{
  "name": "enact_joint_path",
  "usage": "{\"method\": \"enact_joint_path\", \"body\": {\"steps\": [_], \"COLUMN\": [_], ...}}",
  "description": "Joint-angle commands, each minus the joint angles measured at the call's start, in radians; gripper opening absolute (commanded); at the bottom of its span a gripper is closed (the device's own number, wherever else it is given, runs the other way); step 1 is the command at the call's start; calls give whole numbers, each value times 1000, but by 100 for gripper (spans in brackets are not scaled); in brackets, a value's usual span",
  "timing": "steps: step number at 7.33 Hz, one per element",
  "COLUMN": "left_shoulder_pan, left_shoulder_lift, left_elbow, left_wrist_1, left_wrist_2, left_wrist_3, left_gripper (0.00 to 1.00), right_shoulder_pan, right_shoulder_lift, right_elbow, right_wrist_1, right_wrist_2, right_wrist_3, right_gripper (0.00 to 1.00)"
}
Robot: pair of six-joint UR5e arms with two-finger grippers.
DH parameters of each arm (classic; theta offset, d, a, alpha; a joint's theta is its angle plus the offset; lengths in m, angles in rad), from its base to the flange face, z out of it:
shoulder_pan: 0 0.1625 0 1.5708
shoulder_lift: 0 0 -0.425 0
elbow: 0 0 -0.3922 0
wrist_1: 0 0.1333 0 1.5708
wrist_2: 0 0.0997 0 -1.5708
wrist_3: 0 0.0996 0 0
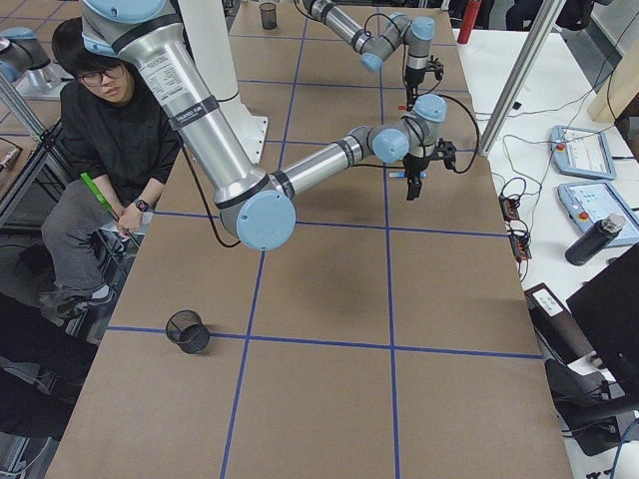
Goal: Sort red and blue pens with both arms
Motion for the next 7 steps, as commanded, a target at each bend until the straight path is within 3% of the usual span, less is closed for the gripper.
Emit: {"method": "enact_joint_path", "body": {"steps": [1,2,4,7], "left_shoulder_pan": [-48,-67,-81,-85], "left_shoulder_lift": [21,32,43,75], "left_elbow": [-20,-20,-29,-62], "left_wrist_1": [13,13,11,10], "left_wrist_2": [-23,-29,-29,-29], "left_wrist_3": [5,5,5,5], "left_gripper": [0,0,0,0], "right_shoulder_pan": [-99,-133,-170,-219], "right_shoulder_lift": [81,156,190,244], "right_elbow": [-20,-90,-247,-322], "right_wrist_1": [0,3,209,218], "right_wrist_2": [-86,-121,-178,-229], "right_wrist_3": [140,181,205,216], "right_gripper": [99,99,98,97]}}
